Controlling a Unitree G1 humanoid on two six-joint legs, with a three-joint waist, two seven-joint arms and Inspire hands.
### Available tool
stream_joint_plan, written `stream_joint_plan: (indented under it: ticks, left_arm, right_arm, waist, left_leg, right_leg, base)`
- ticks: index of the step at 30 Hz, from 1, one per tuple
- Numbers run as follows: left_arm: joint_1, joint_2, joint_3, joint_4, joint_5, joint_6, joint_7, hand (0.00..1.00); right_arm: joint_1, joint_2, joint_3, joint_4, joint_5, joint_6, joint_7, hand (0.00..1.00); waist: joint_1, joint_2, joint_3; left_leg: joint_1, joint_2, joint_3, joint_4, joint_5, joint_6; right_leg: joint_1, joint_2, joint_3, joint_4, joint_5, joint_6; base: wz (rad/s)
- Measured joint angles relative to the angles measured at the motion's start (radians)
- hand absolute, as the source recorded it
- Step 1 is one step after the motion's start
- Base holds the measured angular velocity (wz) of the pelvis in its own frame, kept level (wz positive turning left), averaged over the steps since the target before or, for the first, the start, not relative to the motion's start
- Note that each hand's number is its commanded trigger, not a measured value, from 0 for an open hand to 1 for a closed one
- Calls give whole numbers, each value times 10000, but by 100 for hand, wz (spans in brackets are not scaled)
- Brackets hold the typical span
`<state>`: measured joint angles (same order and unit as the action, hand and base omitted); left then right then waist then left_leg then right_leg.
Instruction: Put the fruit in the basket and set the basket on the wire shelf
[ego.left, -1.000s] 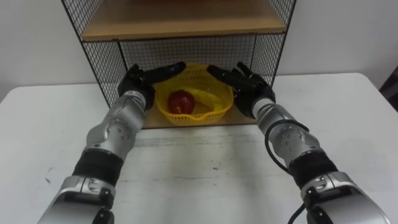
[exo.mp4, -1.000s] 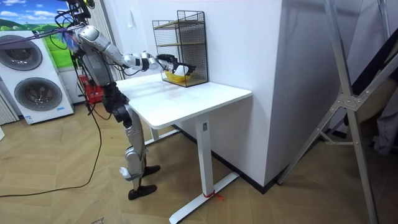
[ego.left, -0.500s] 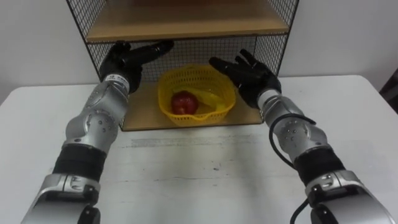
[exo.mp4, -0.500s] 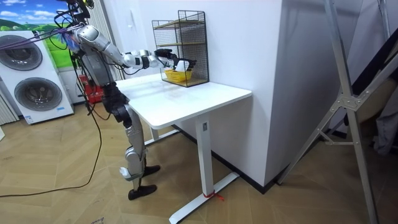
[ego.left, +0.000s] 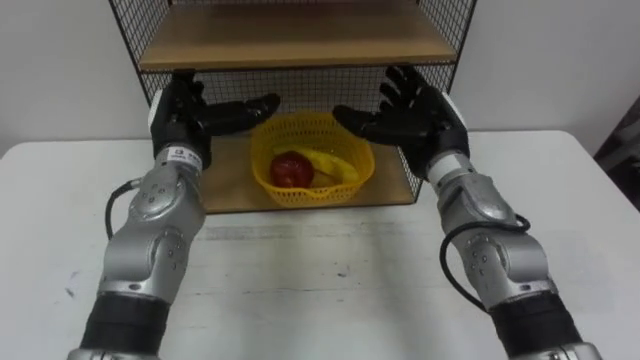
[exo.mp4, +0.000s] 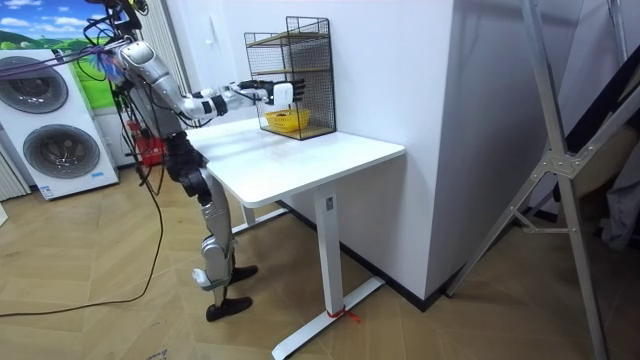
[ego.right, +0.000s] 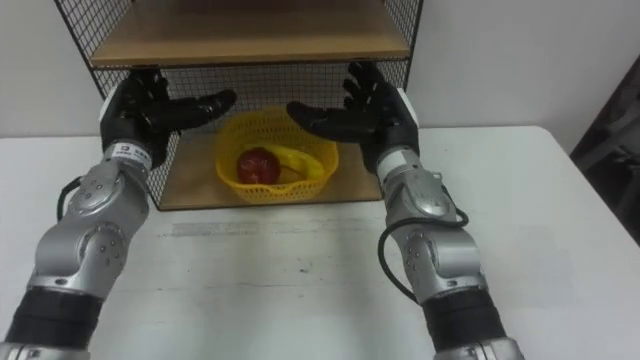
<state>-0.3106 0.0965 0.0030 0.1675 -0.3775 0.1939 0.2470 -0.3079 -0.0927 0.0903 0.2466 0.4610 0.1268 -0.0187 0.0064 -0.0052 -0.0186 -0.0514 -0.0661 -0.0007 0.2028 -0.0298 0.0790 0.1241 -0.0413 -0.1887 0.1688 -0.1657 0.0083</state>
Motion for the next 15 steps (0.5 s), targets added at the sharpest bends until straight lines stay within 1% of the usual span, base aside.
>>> stream_joint_plan:
  ticks: [1,2,4,5,6,8,11,15]
  left_arm:
    - [27,6,-45,-53,-12,0,-2,0]
    - [123,8,-124,-263,-19,-1,-50,0]
    - [269,1,-210,-540,-50,-47,-251,0]
    - [328,-18,-265,-672,-58,-124,-426,0]
    - [442,-15,-275,-780,-56,-269,-611,0]
    - [557,-18,-306,-817,-54,-414,-793,0]
    - [788,-19,-523,-828,-41,-482,-963,0]
    - [1241,-46,-712,-1101,-39,-521,-1260,0]
  right_arm:
    - [88,-16,0,-77,3,0,0,0]
    - [248,-37,15,-252,4,0,1,0]
    - [428,-44,30,-443,17,0,7,0]
    - [653,-102,35,-803,0,-3,20,0]
    - [852,-169,42,-1105,-3,-40,136,0]
    - [1077,-274,46,-1359,-64,-70,256,0]
    - [1402,-352,45,-1517,-376,-70,427,0]
    - [1865,-338,67,-1939,-523,-70,701,0]
  waist:
    - [1,2,5]
    - [2,19,28]
    - [-17,35,48]
    - [3,39,86]
    - [8,44,151]
    - [-10,39,223]
    - [-11,35,228]
    - [1,28,226]
  left_leg:
    - [0,0,-1,1,1,1]
    - [1,0,-5,3,2,1]
    - [16,5,8,-3,0,1]
    - [21,6,7,-24,-1,0]
    - [31,5,10,-57,-2,0]
    - [22,5,10,-56,-1,-1]
    - [-75,8,15,-60,3,-7]
    - [-180,39,149,-62,14,-21]
  right_leg:
    - [5,-2,-3,0,22,-34]
    - [11,-17,-5,1,32,-51]
    - [16,-22,1,1,2,-13]
    - [13,-24,-1,5,-45,5]
    - [16,-25,3,7,-77,-30]
    - [0,-23,8,8,-78,-29]
    - [-104,-21,7,18,-45,23]
    - [-255,-8,93,19,-24,13]
  base:
    - [0]
    - [0]
    - [0]
    - [0]
    - [0]
    - [0]
    - [0]
    - [-5]
